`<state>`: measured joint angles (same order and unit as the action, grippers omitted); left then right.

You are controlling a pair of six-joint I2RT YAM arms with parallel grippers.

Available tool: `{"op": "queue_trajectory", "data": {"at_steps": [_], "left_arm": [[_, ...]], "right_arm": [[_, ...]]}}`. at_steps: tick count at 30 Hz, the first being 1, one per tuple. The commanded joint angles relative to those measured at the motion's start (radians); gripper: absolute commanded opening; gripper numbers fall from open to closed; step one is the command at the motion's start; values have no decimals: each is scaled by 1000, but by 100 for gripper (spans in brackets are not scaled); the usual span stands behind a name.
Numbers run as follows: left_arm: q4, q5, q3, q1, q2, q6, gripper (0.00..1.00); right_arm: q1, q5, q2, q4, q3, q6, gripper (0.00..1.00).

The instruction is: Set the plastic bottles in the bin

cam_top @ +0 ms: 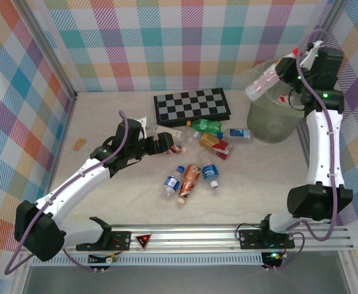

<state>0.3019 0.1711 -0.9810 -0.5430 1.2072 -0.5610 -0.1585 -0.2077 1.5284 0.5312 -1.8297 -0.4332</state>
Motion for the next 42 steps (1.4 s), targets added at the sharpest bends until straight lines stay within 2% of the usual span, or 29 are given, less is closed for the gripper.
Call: {"op": "queue_trajectory", "data": {"at_steps": [1, 11, 18, 23, 29, 35, 38, 42], "left_arm": [[27, -6, -32, -11, -9, 2, 100], [30, -9, -25, -11, -14, -8, 100], [26, -6, -25, -11, -6, -9, 100], [26, -10, -23, -12, -1, -11, 100], [32, -16, -16, -12, -1, -16, 100], [45, -37, 7, -11, -29, -21, 100], [46, -45, 13, -11, -31, -23, 100], [68, -55, 6, -12, -14, -18, 100]], "right_arm": [[-47, 62, -33, -106, 21, -7, 27], [-84, 259, -41, -354, 165, 29, 29], [-81, 324, -25, -522, 302, 47, 29], [-81, 354, 14, -572, 339, -9, 29], [-89, 334, 134, -527, 271, -146, 29], [-102, 281, 262, -376, 124, -263, 32], [-102, 244, 303, -319, 81, -310, 37], [-105, 228, 328, -251, 42, -345, 49]]}}
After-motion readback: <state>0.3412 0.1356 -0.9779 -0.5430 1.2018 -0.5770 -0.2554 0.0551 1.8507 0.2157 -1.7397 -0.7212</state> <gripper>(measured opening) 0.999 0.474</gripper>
